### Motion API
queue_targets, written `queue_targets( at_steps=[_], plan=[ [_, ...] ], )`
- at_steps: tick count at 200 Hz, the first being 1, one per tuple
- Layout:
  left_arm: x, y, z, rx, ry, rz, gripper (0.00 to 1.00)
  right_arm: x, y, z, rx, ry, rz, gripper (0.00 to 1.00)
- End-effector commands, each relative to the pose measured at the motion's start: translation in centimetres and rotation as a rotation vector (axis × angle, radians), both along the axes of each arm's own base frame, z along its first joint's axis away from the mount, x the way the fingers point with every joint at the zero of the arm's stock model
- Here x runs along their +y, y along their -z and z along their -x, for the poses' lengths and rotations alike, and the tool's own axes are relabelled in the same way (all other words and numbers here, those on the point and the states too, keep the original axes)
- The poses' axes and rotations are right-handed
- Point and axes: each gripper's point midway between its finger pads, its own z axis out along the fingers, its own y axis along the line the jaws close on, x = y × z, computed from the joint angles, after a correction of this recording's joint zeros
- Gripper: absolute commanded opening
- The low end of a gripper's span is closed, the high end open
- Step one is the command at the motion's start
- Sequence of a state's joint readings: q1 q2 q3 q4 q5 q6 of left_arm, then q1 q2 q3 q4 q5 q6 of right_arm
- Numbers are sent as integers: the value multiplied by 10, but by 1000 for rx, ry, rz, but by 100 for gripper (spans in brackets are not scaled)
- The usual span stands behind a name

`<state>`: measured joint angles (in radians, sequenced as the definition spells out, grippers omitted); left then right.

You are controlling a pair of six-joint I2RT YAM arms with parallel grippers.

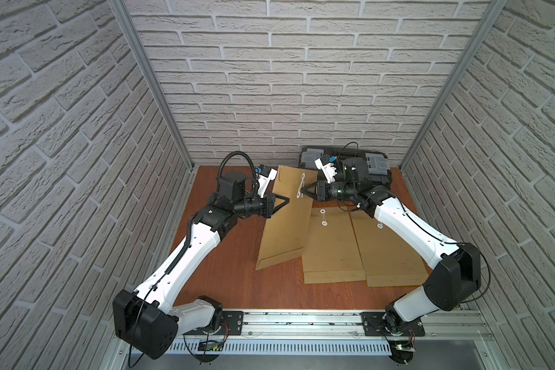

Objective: Close the mouth of the file bag
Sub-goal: Close the file bag.

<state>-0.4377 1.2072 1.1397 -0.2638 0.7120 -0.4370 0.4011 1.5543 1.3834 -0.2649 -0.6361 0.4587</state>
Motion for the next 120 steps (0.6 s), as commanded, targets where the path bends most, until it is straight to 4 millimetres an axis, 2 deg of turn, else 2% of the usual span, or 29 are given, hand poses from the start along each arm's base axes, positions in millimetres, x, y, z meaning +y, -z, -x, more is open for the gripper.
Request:
queue_targets(
  at_steps=[1,72,120],
  plan=[
    [-4,-21,1,-80,25,20,0,7,-2,-4,-13,-20,-47,22],
    [-2,-18,-1,-81,15,6,0,4,0,-5,-24,-2,-20,3],
    [5,-15,-4,-78,-6,-1,0,-17,3,2,-54,32,132,3]
  ],
)
